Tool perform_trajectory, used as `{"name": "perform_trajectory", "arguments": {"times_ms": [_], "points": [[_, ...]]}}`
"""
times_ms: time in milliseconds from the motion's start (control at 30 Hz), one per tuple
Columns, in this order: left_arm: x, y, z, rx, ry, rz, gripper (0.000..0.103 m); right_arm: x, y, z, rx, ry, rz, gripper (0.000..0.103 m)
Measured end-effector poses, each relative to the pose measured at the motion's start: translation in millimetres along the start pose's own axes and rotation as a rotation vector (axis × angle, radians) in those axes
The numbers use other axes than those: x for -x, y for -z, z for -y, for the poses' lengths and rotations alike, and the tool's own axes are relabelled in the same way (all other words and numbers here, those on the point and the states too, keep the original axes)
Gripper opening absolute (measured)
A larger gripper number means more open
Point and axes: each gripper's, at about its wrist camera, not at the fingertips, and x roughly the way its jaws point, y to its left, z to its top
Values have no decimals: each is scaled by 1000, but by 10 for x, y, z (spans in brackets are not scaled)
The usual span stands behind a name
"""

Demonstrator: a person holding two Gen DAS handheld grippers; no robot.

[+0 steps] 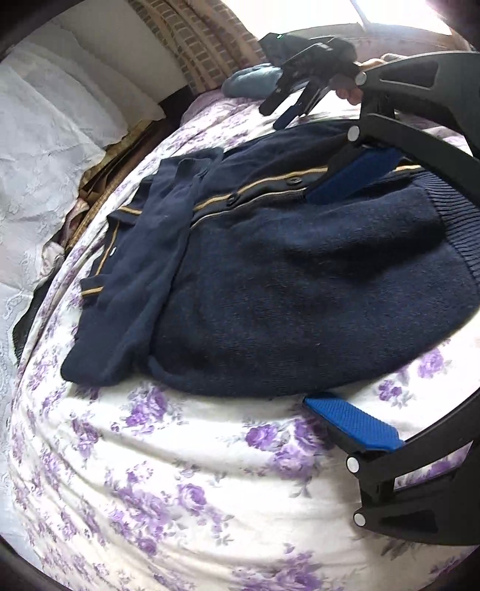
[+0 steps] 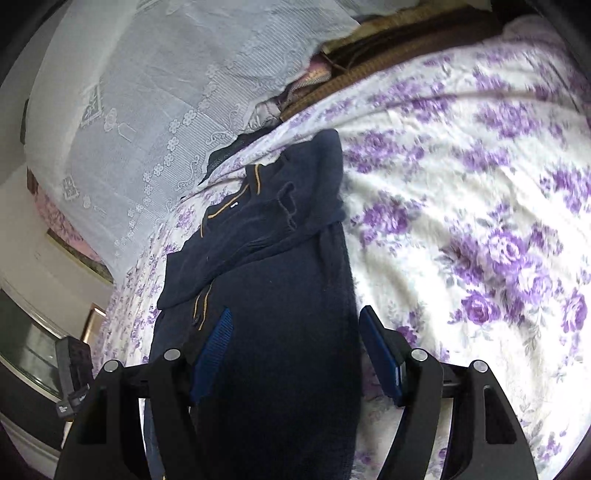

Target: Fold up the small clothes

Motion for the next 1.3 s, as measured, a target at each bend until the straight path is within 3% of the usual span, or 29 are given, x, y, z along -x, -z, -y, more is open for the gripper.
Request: {"name": "perform_trajectory", "arguments": {"times_ms": [200,333,400,567,767,1000,1067,1233,1300], "points": [[4,148,45,-64,6,-38,98,-54,31,67,-3,-31,-38,69],[-32,198,124,-111,-15,-40,98,-78,67,90,-5,-39,-58,54],[-36,208,150,-122,-18,-35,98,-87,80,90,-3,-40,-66,52],[6,194,102,-93,32,-18,98,-71,112,81,0,-53,-77,50],[16,260,136,-99,36,-25,98,76,255,139,4,-66,-94,45],[60,415,208,-108,77,-32,98,213,446,129,30,-109,-139,46],[83,437,200,-99,94,-28,96,202,448,110,38,-116,-141,46],[80,396,102,-54,44,-3,68,171,440,99,38,-139,-132,43],[91,411,113,-57,37,-2,68,184,454,81,38,-148,-133,42]]}}
